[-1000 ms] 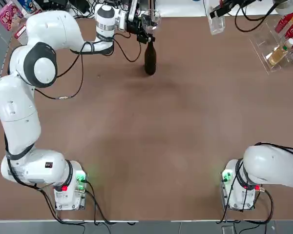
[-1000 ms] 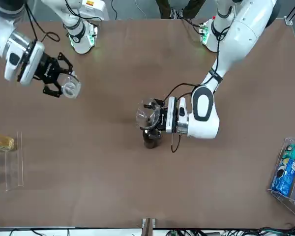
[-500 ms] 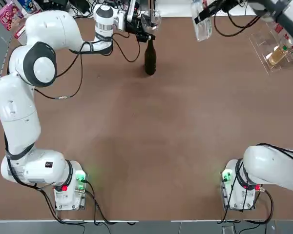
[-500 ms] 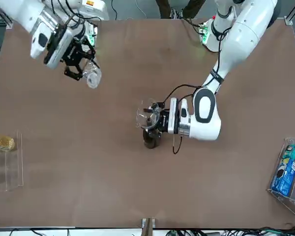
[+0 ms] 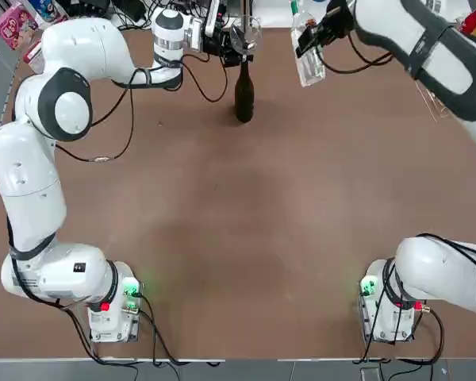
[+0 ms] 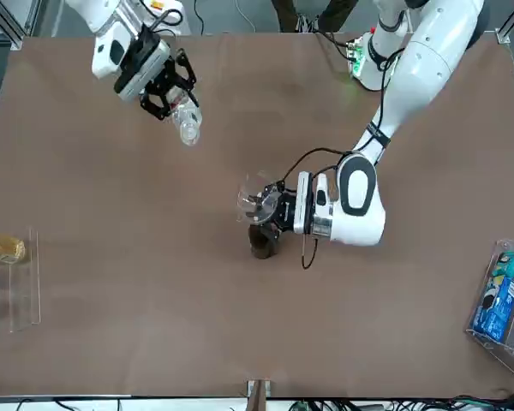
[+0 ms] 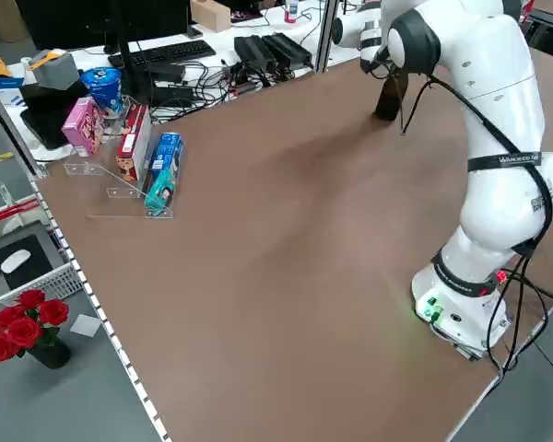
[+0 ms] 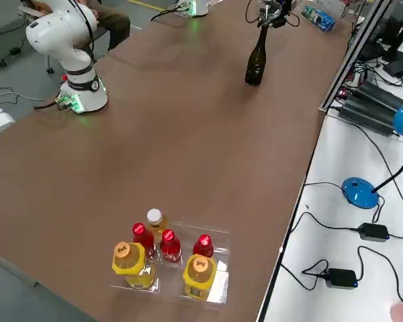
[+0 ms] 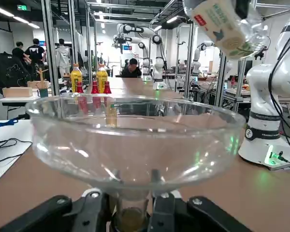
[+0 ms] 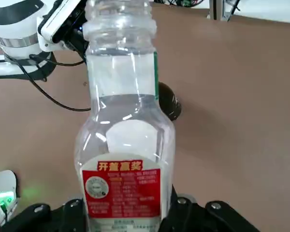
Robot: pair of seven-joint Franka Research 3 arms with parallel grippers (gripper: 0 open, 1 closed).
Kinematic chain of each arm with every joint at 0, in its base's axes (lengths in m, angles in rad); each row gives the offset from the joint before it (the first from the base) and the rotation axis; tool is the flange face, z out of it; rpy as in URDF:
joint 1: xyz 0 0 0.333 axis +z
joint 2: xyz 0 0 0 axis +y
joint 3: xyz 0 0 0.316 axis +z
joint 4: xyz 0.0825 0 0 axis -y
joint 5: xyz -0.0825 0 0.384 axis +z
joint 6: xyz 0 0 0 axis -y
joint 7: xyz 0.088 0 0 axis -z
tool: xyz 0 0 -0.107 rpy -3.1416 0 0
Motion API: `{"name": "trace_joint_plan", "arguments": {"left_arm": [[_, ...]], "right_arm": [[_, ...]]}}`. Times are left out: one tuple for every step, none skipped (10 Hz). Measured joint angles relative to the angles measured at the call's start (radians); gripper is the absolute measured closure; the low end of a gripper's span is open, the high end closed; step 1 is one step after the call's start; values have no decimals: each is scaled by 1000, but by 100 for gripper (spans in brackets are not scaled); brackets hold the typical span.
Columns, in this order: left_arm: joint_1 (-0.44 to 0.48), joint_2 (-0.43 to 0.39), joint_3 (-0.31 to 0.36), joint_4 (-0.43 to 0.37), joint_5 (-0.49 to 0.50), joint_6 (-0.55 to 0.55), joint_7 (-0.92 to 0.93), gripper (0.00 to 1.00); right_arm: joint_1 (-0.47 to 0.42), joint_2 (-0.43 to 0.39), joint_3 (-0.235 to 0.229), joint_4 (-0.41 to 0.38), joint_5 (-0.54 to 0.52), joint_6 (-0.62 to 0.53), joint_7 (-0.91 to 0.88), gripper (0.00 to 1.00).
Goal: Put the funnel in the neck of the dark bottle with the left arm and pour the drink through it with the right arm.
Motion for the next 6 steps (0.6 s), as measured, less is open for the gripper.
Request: {"name": "trace_joint_plan", "arguments": {"left_arm": [[1, 0, 0, 0, 0, 0, 0, 68], [2, 0, 0, 2, -1, -1, 0, 72], [3, 0, 0, 3, -1, -1, 0, 74], [3, 0, 0, 3, -1, -2, 0, 77], [3, 0, 0, 3, -1, -2, 0, 81], [3, 0, 0, 3, -1, -2, 0, 83]], "right_arm": [[0, -2, 27, 10, -11, 0, 65, 49], [0, -3, 49, 21, -27, 0, 119, 49], [0, -3, 68, 31, -52, 0, 167, 49], [-1, -4, 88, 44, -72, 0, 212, 49], [-1, -4, 110, 57, -91, 1, 255, 49], [-1, -3, 129, 66, -108, 4, 301, 49]]}}
